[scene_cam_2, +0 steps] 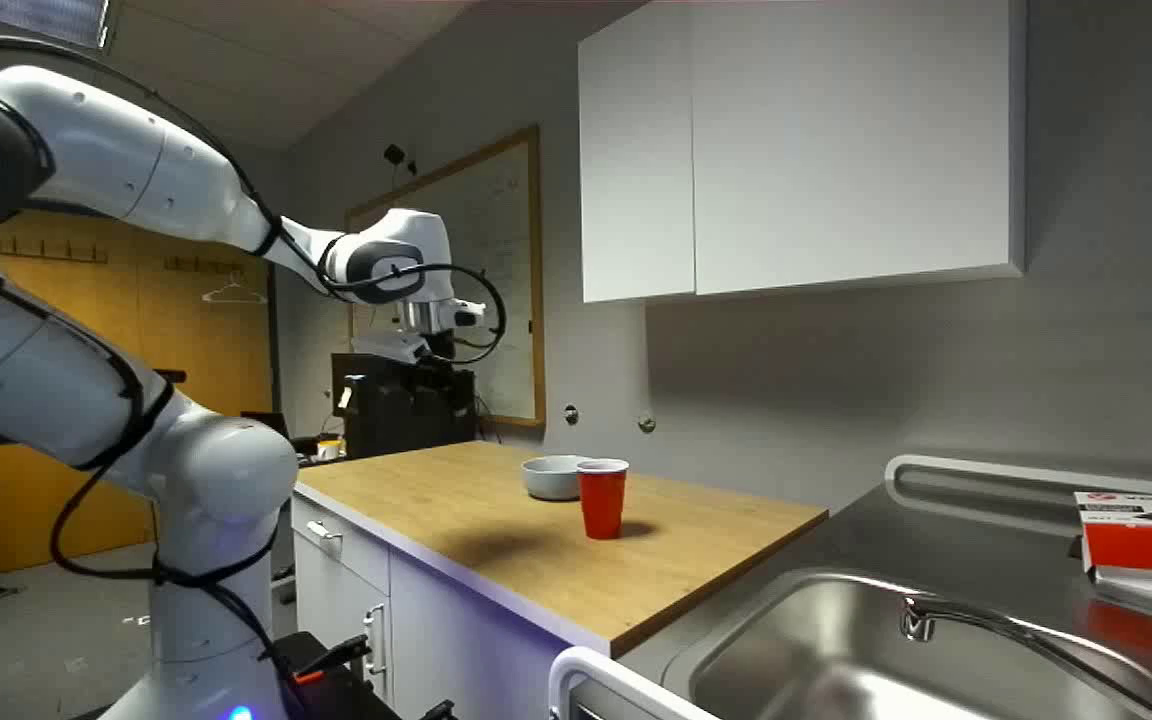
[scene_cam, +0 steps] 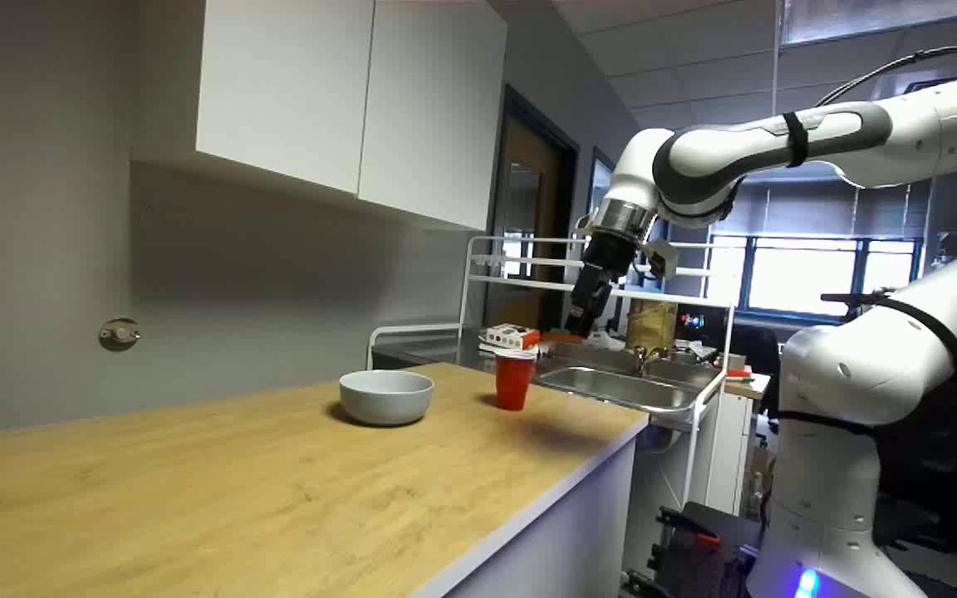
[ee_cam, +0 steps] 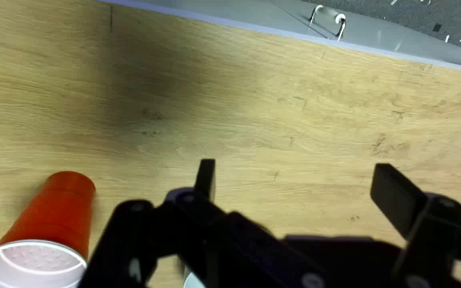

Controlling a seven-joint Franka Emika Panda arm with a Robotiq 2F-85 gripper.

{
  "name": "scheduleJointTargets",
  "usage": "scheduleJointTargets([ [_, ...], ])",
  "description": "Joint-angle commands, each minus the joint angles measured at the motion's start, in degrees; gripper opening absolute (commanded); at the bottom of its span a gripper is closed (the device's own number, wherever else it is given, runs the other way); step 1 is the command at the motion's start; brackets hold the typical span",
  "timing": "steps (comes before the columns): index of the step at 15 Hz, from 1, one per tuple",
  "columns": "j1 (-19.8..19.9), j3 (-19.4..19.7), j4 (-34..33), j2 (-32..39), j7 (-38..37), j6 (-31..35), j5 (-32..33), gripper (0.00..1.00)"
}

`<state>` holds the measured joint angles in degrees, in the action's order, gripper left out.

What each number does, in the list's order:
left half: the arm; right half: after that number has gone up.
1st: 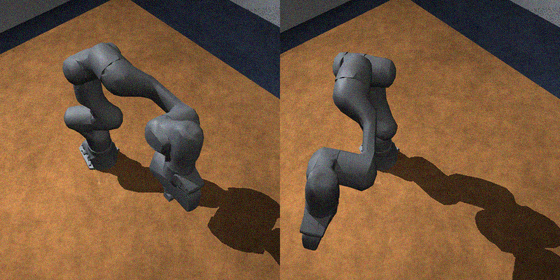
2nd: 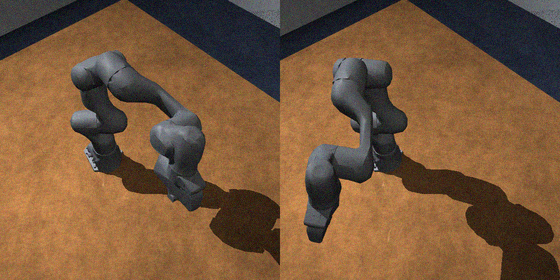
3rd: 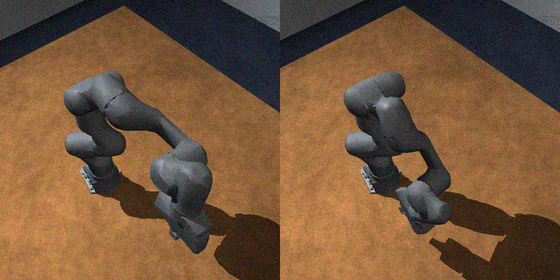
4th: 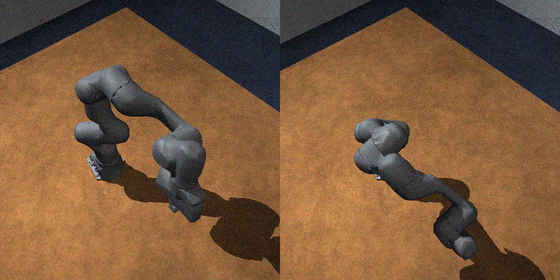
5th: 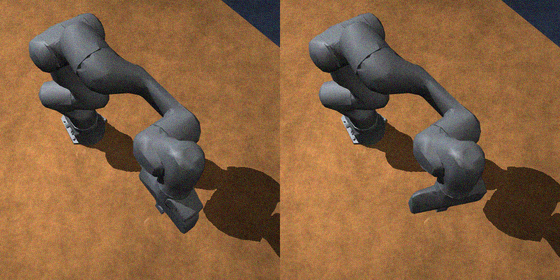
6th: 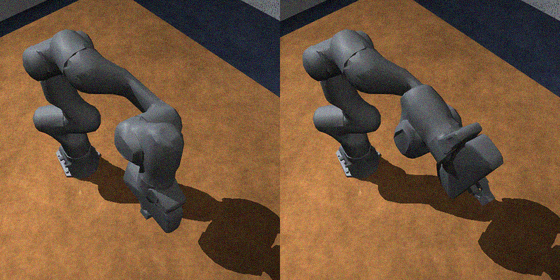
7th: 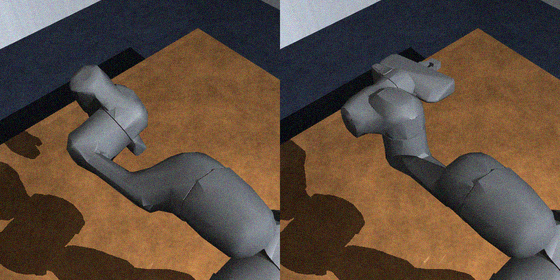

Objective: Pour the contents of the red cup into the bowl

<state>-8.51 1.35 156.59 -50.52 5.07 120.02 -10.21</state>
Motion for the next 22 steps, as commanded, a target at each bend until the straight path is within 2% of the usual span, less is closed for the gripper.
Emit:
scheduleJointTargets([
  [1,0.4,-0.3,-0.2,0.0,0.3,-0.3,-0.3,1.00],
  [15,0.7,-0.4,-0.6,0.7,0.0,0.1,-0.3,1.00],
  [17,1.4,-1.0,-1.1,1.9,-0.8,1.6,0.2,1.00],
  [22,5.3,-2.6,-3.0,7.1,-3.9,11.6,3.1,1.00],
])
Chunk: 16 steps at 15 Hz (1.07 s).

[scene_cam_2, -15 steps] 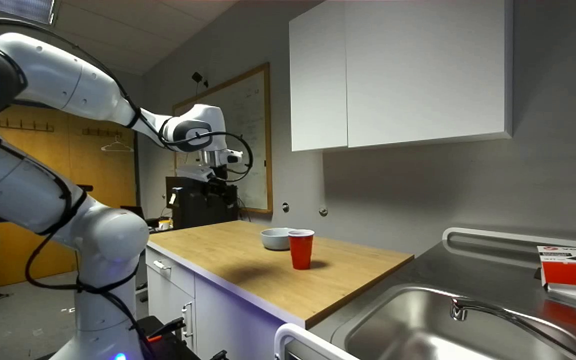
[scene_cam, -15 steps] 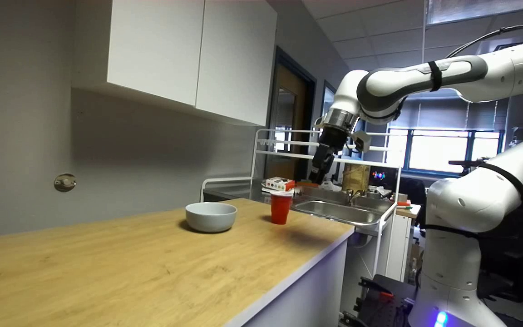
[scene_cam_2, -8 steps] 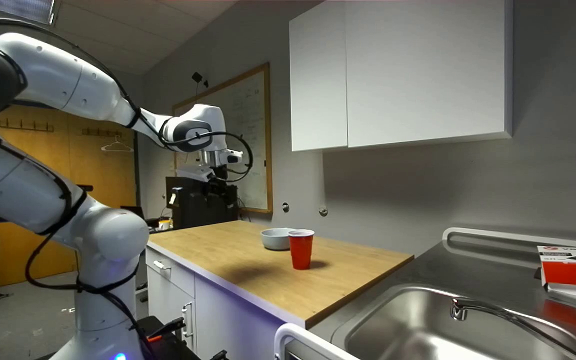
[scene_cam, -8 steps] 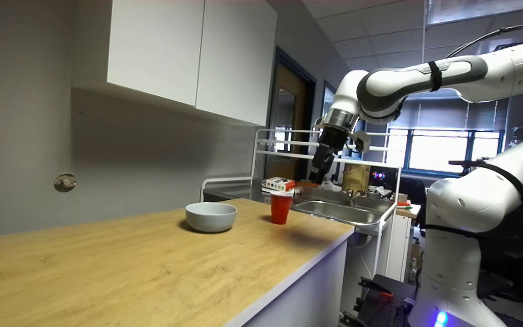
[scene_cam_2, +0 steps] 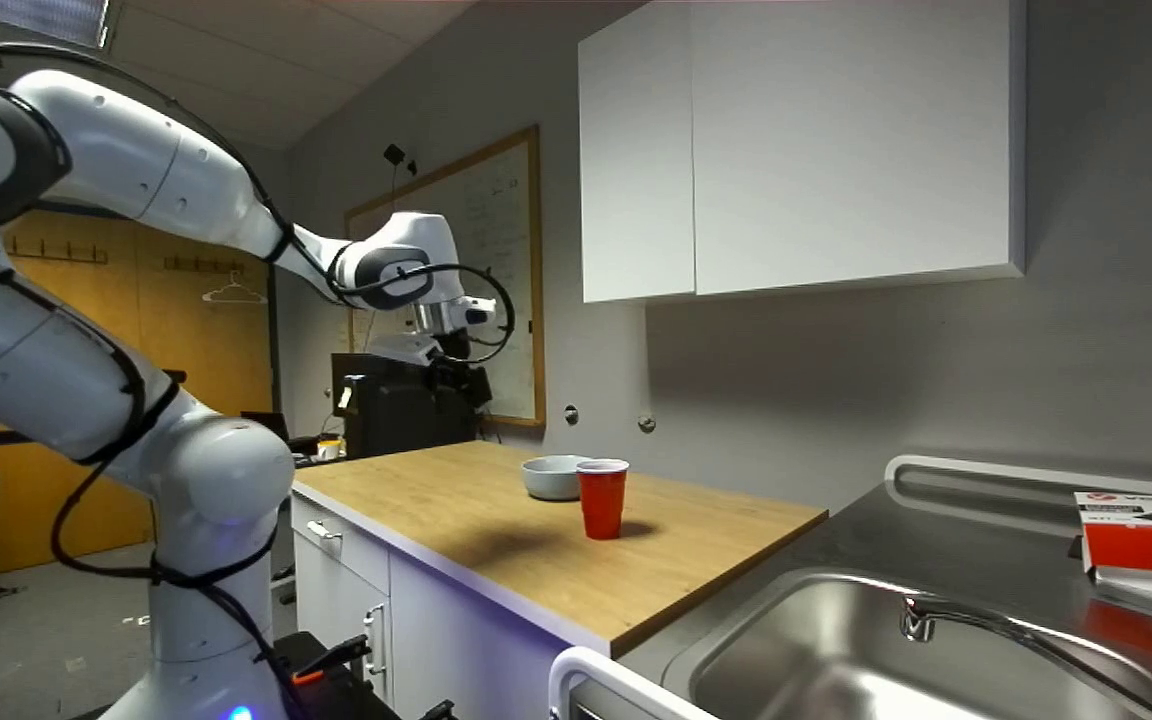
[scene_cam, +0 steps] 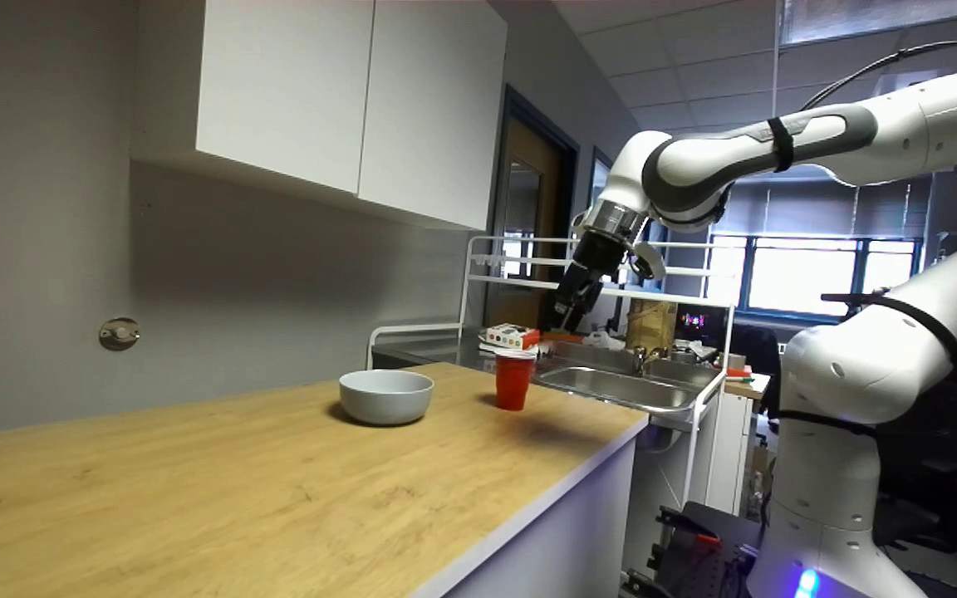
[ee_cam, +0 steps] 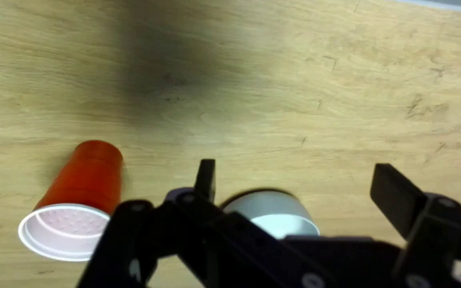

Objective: Pour the contents of the red cup into the bowl

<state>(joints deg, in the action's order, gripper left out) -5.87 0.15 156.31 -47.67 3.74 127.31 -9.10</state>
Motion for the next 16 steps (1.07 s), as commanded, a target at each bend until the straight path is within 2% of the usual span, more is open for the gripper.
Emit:
scheduleJointTargets([
  [1,3.6,-1.4,-3.2,5.5,-3.4,6.3,2.5,1.00],
  [5,8.2,-2.1,-6.2,11.0,-7.9,13.1,5.2,1.00],
  [8,12.3,-2.7,-9.7,15.2,-12.2,15.6,8.2,1.00],
  [16,19.8,-2.1,-18.6,28.2,-21.7,14.9,15.2,1.00],
])
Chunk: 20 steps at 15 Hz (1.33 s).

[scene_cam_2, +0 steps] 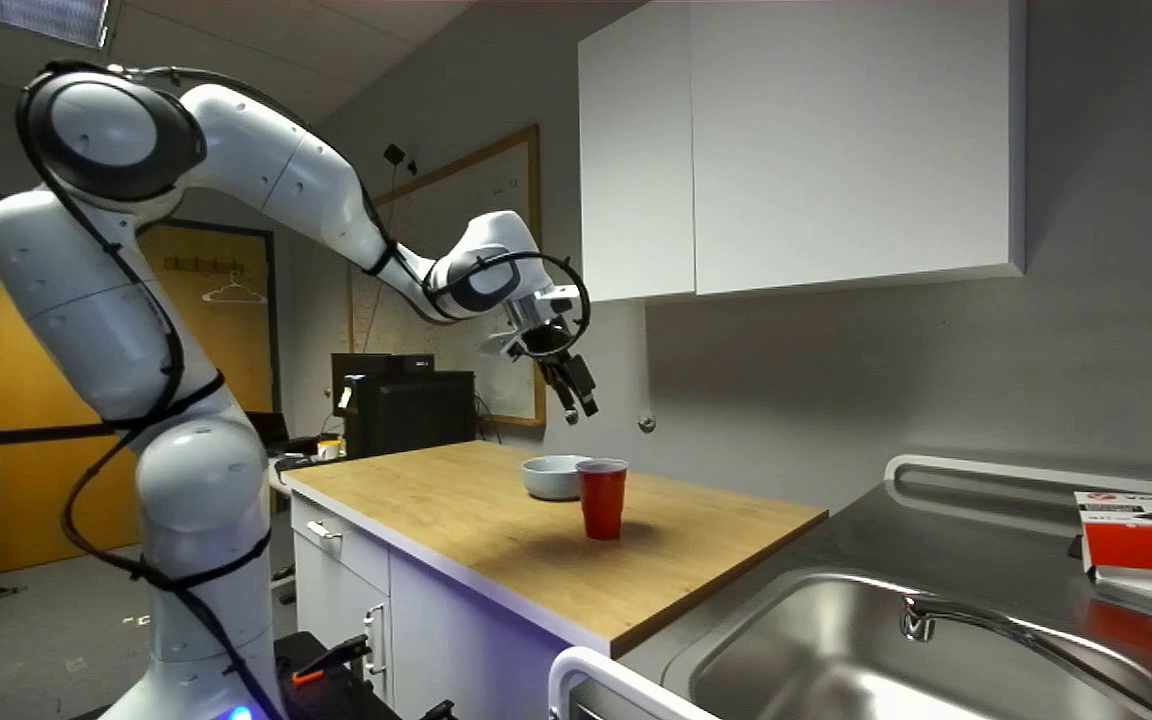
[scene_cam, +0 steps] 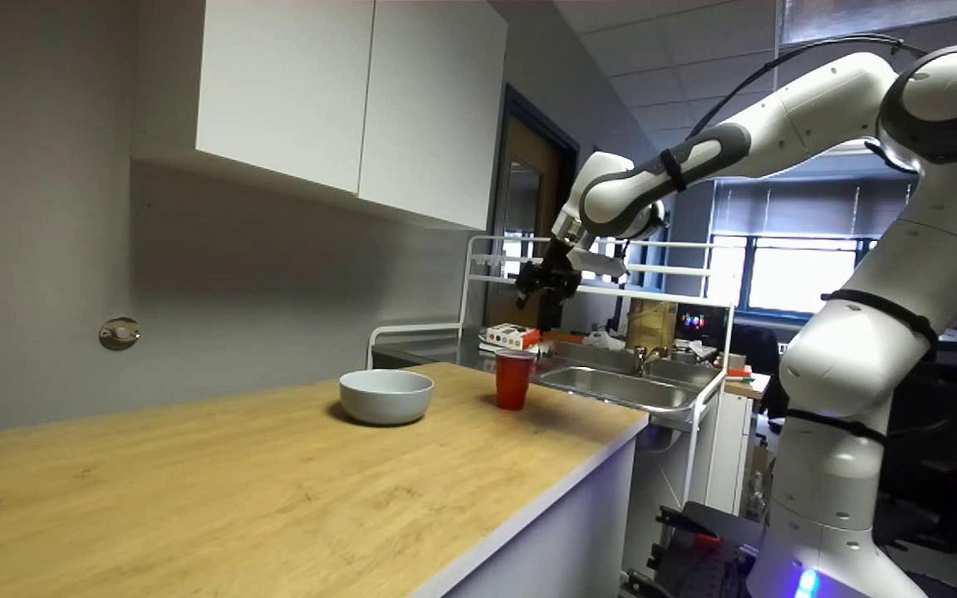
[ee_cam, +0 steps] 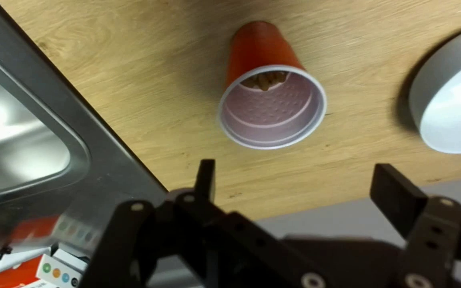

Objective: Pour the contents of the red cup into the bowl

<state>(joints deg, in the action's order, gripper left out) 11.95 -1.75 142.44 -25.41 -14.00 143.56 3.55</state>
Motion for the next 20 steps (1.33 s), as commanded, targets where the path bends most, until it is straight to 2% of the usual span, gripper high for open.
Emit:
scheduleJointTargets([
  [1,2.5,0.0,-5.6,7.8,-5.0,-1.5,3.3,1.00],
  [6,3.0,2.0,-9.7,16.9,-9.3,-2.7,5.9,1.00],
  [11,1.6,5.9,-13.8,24.1,-9.1,-5.4,4.3,1.00],
  [12,1.4,6.6,-14.4,25.1,-8.8,-5.9,3.9,0.75],
  [13,1.1,7.2,-14.9,25.9,-8.4,-6.5,3.3,0.75],
  [14,0.9,7.7,-15.3,26.5,-8.6,-6.8,3.1,0.69],
  [17,0.2,8.9,-16.3,27.4,-8.5,-7.8,2.2,0.43],
  [20,-0.3,9.5,-16.6,27.2,-8.4,-8.1,1.3,0.21],
])
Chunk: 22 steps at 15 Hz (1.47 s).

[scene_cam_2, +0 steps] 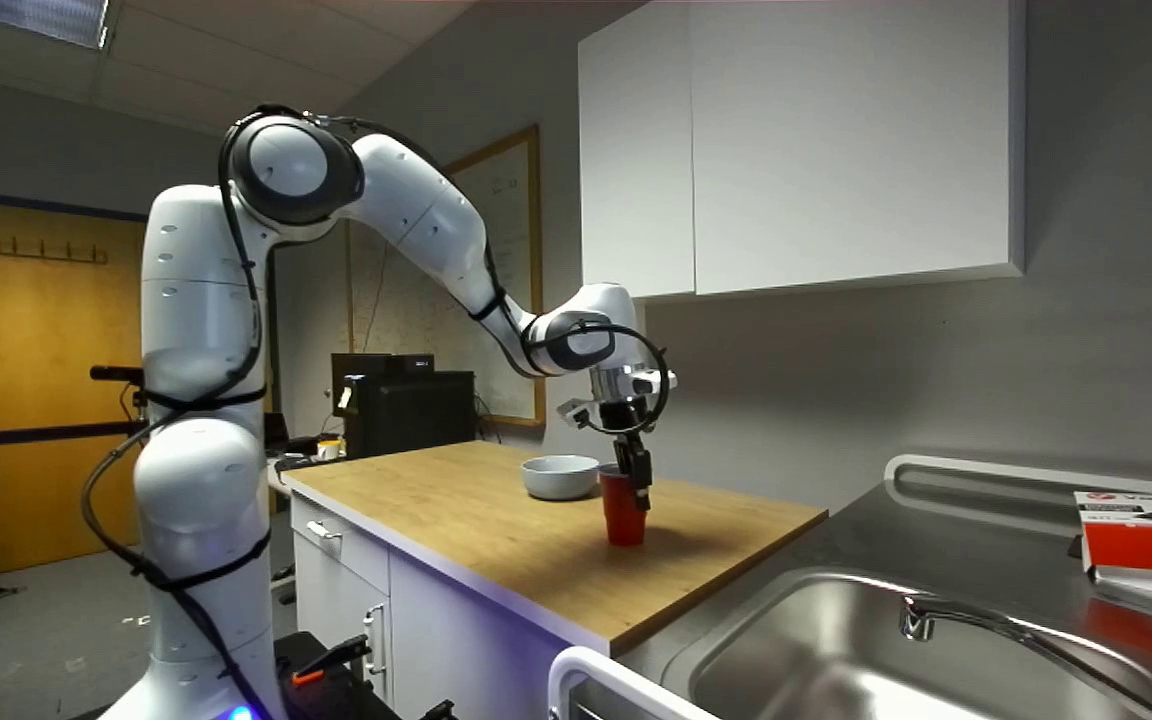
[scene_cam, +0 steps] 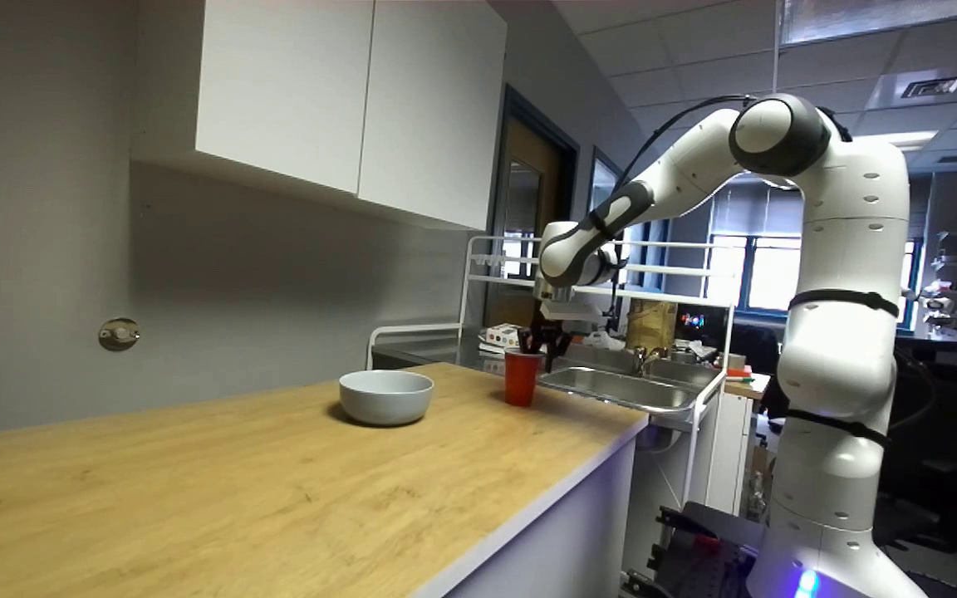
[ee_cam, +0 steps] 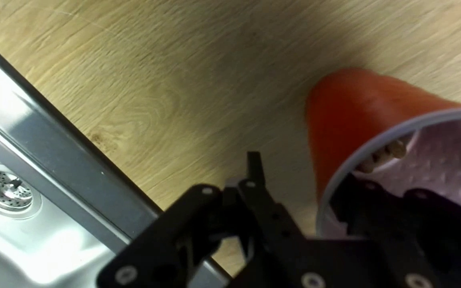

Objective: Pour the contents of the red cup into the bowl

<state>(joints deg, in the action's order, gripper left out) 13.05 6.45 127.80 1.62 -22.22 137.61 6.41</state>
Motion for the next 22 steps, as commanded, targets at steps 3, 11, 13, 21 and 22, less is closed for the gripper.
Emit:
scheduleJointTargets([
  [3,-2.2,1.2,-1.9,-0.4,-0.7,-2.5,-1.5,0.01],
  [11,-7.7,-1.9,-2.1,-4.1,-7.9,-5.8,6.7,0.00],
  [13,-9.3,-3.7,-2.4,-5.2,-11.8,-7.5,11.3,0.00],
  [21,-15.5,-12.2,-9.6,-3.1,-25.5,-16.7,24.9,0.00],
  [22,-16.5,-13.1,-11.3,-1.5,-27.1,-18.1,26.6,0.00],
])
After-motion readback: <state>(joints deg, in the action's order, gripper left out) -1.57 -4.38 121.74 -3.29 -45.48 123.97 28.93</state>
